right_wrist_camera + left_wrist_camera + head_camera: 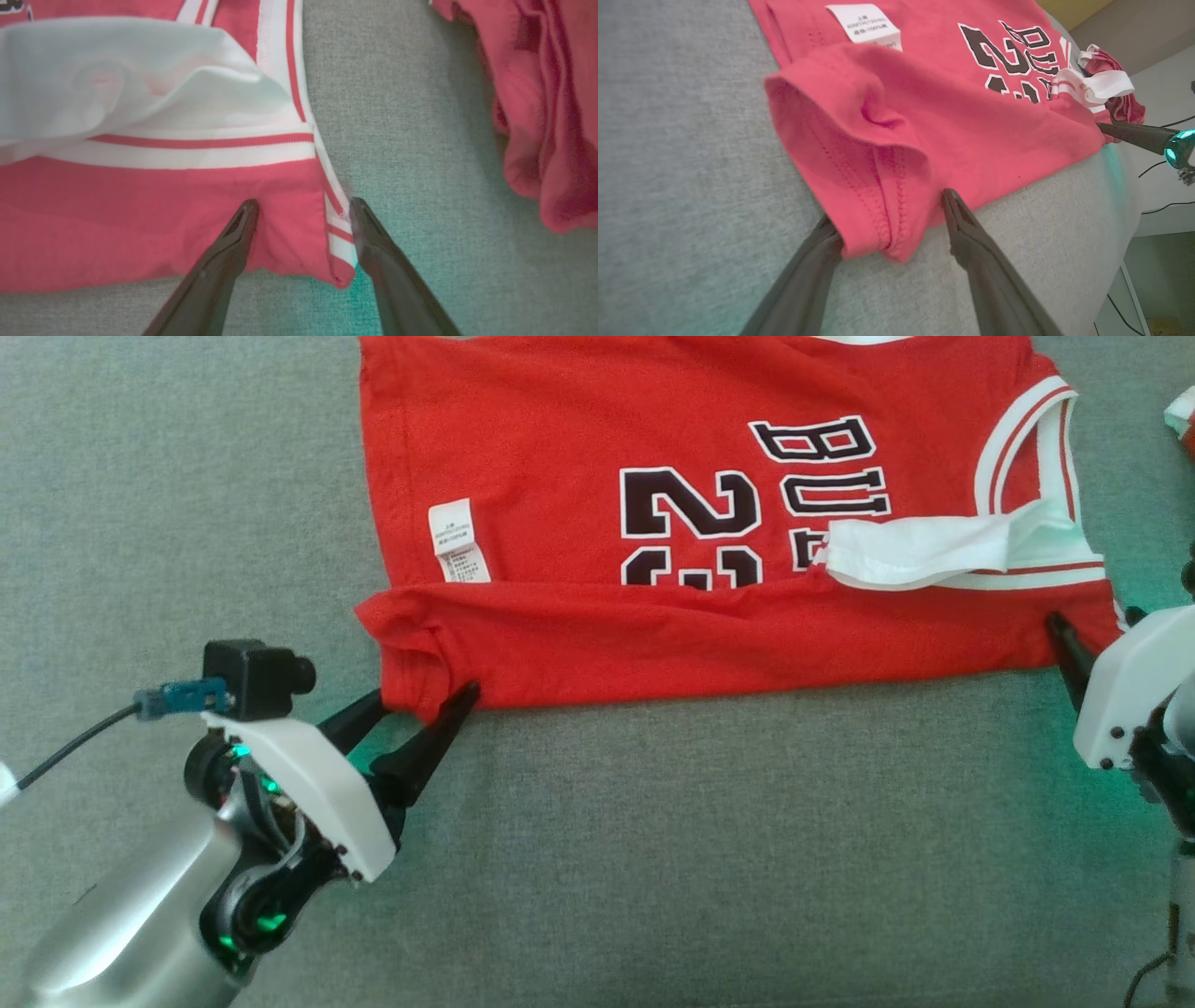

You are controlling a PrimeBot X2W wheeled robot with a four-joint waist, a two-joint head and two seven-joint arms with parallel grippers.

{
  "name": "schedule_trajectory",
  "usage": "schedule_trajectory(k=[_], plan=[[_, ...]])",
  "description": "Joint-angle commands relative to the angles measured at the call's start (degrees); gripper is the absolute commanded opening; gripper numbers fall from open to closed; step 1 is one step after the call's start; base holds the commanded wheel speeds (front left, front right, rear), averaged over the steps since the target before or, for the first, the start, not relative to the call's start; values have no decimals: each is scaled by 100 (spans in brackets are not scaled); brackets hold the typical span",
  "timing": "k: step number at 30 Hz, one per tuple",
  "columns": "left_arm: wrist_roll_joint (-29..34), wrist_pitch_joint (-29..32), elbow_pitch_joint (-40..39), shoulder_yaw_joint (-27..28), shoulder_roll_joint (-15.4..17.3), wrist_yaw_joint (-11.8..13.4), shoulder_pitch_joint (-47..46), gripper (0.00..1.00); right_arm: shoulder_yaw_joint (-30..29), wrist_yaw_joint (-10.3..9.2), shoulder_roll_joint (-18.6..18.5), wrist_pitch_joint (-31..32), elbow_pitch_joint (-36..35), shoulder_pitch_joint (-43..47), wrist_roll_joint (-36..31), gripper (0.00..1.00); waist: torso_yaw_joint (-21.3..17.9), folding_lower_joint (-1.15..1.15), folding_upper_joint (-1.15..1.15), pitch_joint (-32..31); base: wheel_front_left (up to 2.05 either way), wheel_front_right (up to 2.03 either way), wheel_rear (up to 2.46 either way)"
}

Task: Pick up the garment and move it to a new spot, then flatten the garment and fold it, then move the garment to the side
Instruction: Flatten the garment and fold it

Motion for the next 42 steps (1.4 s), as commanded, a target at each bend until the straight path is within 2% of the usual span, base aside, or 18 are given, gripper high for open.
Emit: schedule_trajectory(k=[1,6,7,8,9,10,13,14,15,16,17,18,19,20,27,35,39,42], plan=[[55,47,-40,124,113,-30,-185,100,117,43,-127,55,-144,35,12,100,-13,0,0,2,0,0,0],[114,106,-14,23,54,-78,-261,100,103,43,-147,0,-142,27,-32,100,-41,0,0,25,0,0,0],[106,112,-13,18,44,-85,-267,91,92,43,-136,-11,-138,21,-24,100,-44,0,0,28,0,0,0],[99,118,-9,13,40,-92,-272,78,113,43,-131,8,-126,26,6,100,-45,0,0,25,0,0,0],[96,126,-6,8,39,-97,-276,58,153,43,-131,30,-121,36,42,100,-46,0,0,24,0,0,0],[96,129,-1,5,40,-101,-282,45,193,43,-121,49,-118,44,84,100,-48,0,0,27,0,0,0],[104,124,26,-11,30,-122,-296,23,330,43,-84,90,-109,44,217,100,-49,0,0,38,0,0,0],[101,124,42,-21,20,-134,-300,4,380,43,-72,109,-101,41,273,100,-47,0,0,38,0,0,0],[99,131,58,-37,11,-153,-305,0,427,43,-69,132,-92,39,321,100,-45,0,0,36,0,0,0],[99,133,76,-49,4,-168,-312,0,460,43,-73,152,-82,34,351,100,-43,0,0,34,0,0,0],[102,130,98,-58,-6,-181,-321,0,477,43,-80,162,-72,29,370,82,-40,0,0,28,0,0,0],[105,123,122,-65,-18,-193,-333,0,491,43,-86,171,-60,25,399,45,-35,0,0,20,0,0,0],[105,123,122,-65,-18,-193,-333,0,491,43,-86,171,-60,25,399,45,-35,0,0,20,0,0,0],[111,118,145,-75,-29,-208,-346,0,499,43,-92,179,-45,24,440,0,-28,0,0,7,0,0,0],[-195,82,166,44,36,-319,-238,0,355,43,-195,234,-8,84,707,0,-23,0,0,-175,0,0,0],[-853,80,-590,264,597,-411,538,0,22,43,-536,769,-461,669,1305,0,9,0,0,-615,0,0,0],[-1031,-91,-1321,266,916,-309,1300,0,-140,43,-859,1326,-894,1261,1808,0,32,0,0,-794,0,0,0],[-1042,-260,-1781,121,1032,-166,1930,0,-230,43,-1012,1709,-1201,1741,2071,0,68,0,0,-851,0,0,0]])
